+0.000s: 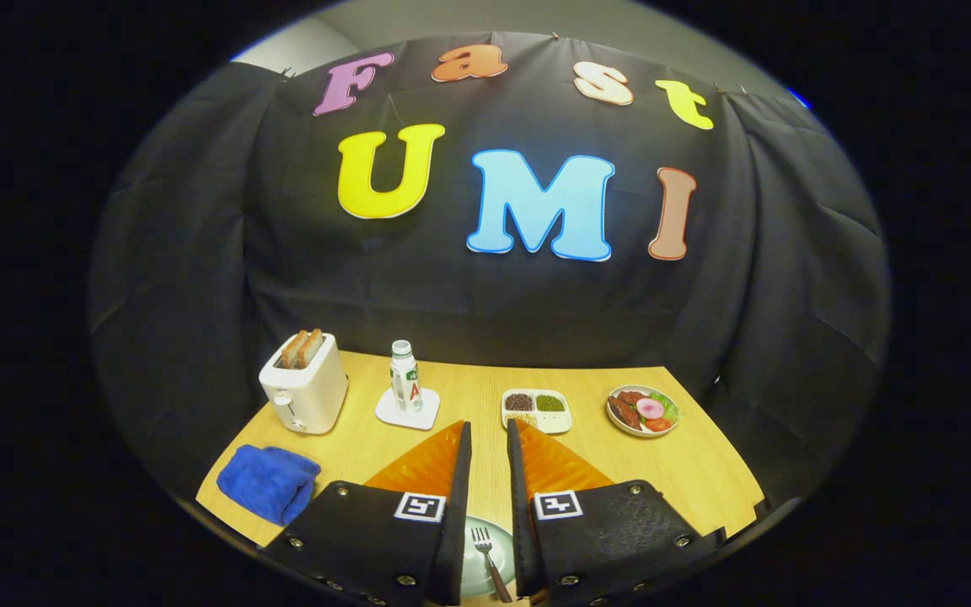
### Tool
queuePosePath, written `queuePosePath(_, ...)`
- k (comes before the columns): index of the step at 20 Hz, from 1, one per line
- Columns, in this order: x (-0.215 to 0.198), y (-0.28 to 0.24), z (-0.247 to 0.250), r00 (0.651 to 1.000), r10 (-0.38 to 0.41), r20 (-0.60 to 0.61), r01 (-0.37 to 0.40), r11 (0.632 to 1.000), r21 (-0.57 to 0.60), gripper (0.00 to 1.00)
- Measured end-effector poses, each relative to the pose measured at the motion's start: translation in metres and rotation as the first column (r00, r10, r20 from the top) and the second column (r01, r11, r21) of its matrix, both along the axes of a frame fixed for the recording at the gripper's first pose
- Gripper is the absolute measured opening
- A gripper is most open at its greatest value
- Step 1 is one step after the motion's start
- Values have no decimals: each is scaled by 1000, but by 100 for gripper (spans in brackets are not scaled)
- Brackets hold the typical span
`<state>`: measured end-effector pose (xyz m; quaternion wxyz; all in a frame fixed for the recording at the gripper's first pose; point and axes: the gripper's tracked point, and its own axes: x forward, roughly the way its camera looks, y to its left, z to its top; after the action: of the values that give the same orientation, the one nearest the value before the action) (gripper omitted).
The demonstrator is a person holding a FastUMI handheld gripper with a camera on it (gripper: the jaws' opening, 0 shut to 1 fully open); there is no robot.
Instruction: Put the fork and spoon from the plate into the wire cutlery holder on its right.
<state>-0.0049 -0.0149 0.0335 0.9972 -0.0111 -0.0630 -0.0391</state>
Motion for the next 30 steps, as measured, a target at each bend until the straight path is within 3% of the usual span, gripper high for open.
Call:
queuePosePath(8,34,-7,-56,982,-14,-186,13,1000,-7,24)
queuePosePath(14,55,-6,-127,919,-22,-393,11,1000,-29,24)
queuePosePath(20,66,1,-208,790,-49,-612,-26,993,-113,24)
queuePosePath(25,68,0,-258,671,-80,-737,-40,989,-144,25)
queuePosePath(30,69,-3,-292,580,-114,-807,-42,985,-169,25)
